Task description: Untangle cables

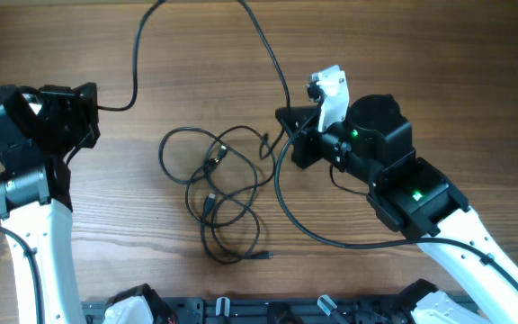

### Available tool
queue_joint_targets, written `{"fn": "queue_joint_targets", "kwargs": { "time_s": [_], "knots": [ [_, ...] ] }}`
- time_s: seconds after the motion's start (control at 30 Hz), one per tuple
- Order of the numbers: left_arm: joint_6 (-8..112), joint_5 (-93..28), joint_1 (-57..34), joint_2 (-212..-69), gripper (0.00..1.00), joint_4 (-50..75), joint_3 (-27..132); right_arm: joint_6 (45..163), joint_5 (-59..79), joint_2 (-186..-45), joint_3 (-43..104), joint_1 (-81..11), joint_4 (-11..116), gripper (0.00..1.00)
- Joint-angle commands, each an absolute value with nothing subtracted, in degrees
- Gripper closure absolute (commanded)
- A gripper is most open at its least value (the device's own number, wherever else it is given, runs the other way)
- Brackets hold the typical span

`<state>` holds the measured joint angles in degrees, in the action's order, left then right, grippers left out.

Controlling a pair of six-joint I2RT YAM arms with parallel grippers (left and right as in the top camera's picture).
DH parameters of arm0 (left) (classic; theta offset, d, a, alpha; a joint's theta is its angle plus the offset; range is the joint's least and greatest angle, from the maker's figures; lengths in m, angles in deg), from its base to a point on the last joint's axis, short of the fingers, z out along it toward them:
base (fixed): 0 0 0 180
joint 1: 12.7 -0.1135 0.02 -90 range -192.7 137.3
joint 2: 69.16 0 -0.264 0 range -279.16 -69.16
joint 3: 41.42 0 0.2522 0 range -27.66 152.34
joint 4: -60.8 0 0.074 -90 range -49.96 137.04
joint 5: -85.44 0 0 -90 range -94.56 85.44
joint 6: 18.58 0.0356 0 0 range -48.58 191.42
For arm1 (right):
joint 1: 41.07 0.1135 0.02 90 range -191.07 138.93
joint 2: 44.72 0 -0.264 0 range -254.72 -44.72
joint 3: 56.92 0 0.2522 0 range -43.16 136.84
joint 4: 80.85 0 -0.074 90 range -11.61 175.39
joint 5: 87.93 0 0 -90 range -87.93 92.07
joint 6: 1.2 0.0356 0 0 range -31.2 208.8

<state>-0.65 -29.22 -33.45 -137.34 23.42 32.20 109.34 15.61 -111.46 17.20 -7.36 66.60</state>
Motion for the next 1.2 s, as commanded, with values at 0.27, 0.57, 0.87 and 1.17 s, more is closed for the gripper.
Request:
{"fn": "queue_joint_targets", "kwargs": {
  "time_s": [0.27,0.57,0.87,1.17],
  "knots": [
    [1.10,-27.60,-33.82,-136.66,0.96,22.31,32.57,114.23,22.76,-113.54,17.53,-7.23,57.29,0.96],
    [16.27,-21.66,-33.80,-136.66,0.96,22.33,32.57,113.62,-16.93,-112.34,17.53,-7.23,58.71,0.96],
    [27.50,-18.56,-28.93,-139.15,0.96,24.23,32.57,102.30,-46.51,-114.83,17.48,-17.09,59.50,0.96],
    [43.54,-18.56,-16.80,-148.99,0.96,32.43,32.57,102.25,-41.26,-123.55,17.48,-35.51,68.48,0.96]
  ]
}}
